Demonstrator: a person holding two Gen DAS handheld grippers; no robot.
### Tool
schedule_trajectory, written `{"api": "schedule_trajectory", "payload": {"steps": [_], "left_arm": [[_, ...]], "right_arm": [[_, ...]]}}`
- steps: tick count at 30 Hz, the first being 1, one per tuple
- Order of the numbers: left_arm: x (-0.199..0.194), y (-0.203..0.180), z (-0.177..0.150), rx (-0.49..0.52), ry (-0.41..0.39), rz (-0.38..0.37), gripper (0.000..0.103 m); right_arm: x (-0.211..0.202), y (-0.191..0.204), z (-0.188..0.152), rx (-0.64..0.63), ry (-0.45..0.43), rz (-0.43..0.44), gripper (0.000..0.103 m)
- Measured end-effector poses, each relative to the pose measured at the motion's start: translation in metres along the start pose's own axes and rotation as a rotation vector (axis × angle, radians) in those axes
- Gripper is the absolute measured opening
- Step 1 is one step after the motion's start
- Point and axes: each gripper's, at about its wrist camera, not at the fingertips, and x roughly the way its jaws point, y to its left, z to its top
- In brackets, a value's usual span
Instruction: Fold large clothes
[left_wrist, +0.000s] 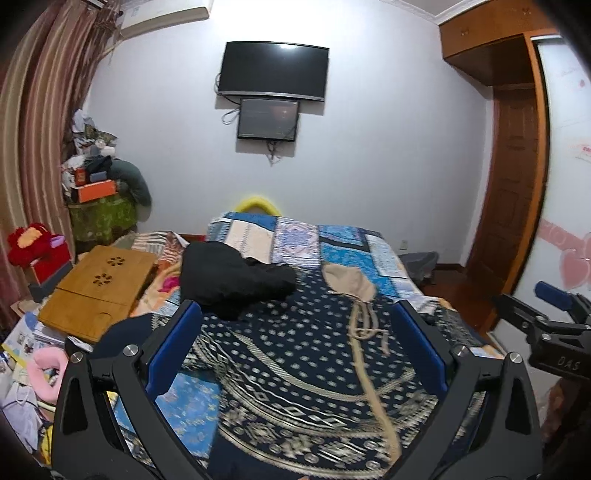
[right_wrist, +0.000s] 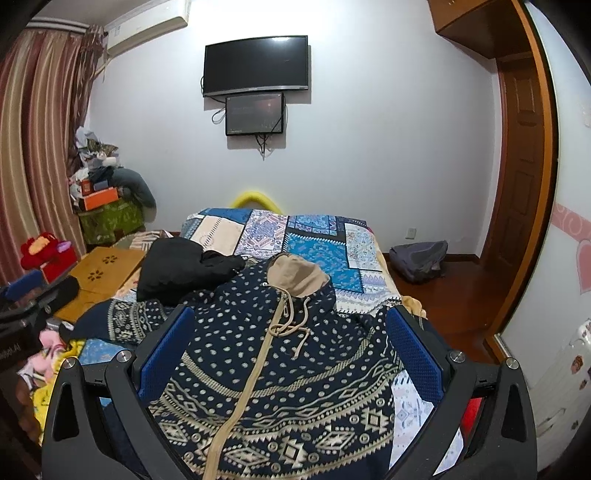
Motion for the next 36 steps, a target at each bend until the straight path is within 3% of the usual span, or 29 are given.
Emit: {"api": "schedule_trajectory", "payload": {"steps": [11, 19, 21, 24, 28, 36], "left_arm": [[0.081, 0.079, 0.001, -0.061, 0.085, 0.137, 0.103], [0.152, 0.187, -0.035, -0.294, 0.266, 0.308, 0.103], [0.162, 0.208, -0.048, -0.341, 0.310, 0.322, 0.102], [0.178, 0.239, -0.071, -0.440, 0.397, 0.313, 0.093], [0.192, 0.275, -0.105, -0.642, 0.486, 0.231, 0.087], [0.202, 0.307, -0.138, -0.860, 0.512, 0.174, 0.075]], "right_arm": [[0.079, 0.014, 0.007, -0.092, 0.064, 0.033, 0.102], [0.152, 0.026, -0.001, -0.157, 0.200, 0.097, 0.102], [0.168, 0.026, -0.003, -0.165, 0.238, 0.107, 0.102], [0.190, 0.023, -0.008, -0.146, 0.298, 0.127, 0.102], [0.207, 0.021, -0.013, -0.127, 0.352, 0.142, 0.102], [0.216, 0.026, -0.026, -0.150, 0.400, 0.152, 0.102]]}}
